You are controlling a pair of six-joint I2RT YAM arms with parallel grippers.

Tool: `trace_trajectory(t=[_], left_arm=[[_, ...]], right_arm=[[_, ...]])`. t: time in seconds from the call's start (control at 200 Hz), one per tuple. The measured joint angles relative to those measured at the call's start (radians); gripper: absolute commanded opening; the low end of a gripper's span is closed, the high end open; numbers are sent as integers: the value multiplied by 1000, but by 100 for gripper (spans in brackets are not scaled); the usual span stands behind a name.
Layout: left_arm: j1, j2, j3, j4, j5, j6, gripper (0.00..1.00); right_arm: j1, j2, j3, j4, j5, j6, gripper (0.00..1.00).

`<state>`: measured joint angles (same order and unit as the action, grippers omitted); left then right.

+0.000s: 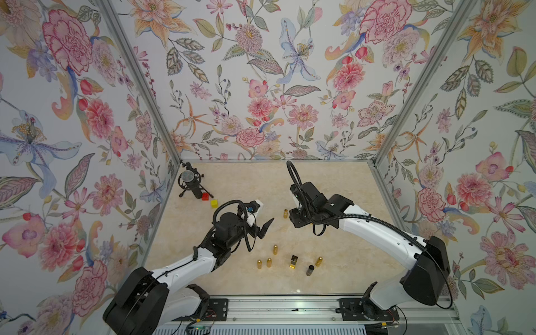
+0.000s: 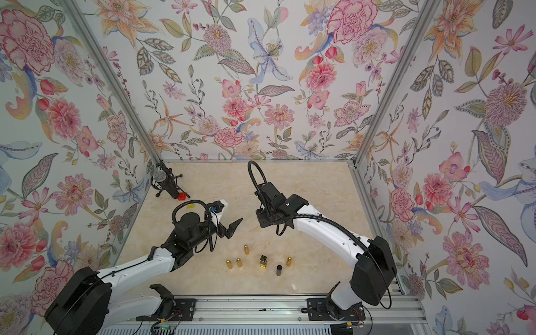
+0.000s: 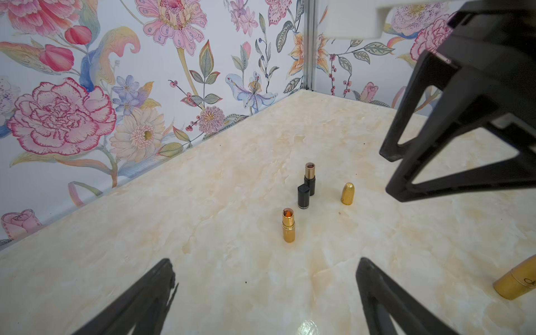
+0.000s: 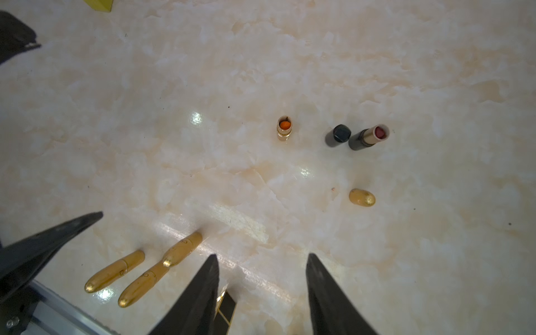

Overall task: Open the lipstick cap
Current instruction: Pick up the lipstick at the center of the board.

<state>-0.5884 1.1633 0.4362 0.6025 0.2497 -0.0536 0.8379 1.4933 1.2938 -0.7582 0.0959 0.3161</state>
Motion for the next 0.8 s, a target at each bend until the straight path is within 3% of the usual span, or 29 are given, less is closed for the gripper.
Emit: trace_trajectory(t=[0.39, 0.801], left_arm=[[-1, -54, -11, -74, -22, 0, 99], [-1, -116, -37, -88, -52, 1, 99]], right_arm=[[222, -46, -157, -108, -43, -2, 64], [256, 27, -200, -76, -47, -23, 60]])
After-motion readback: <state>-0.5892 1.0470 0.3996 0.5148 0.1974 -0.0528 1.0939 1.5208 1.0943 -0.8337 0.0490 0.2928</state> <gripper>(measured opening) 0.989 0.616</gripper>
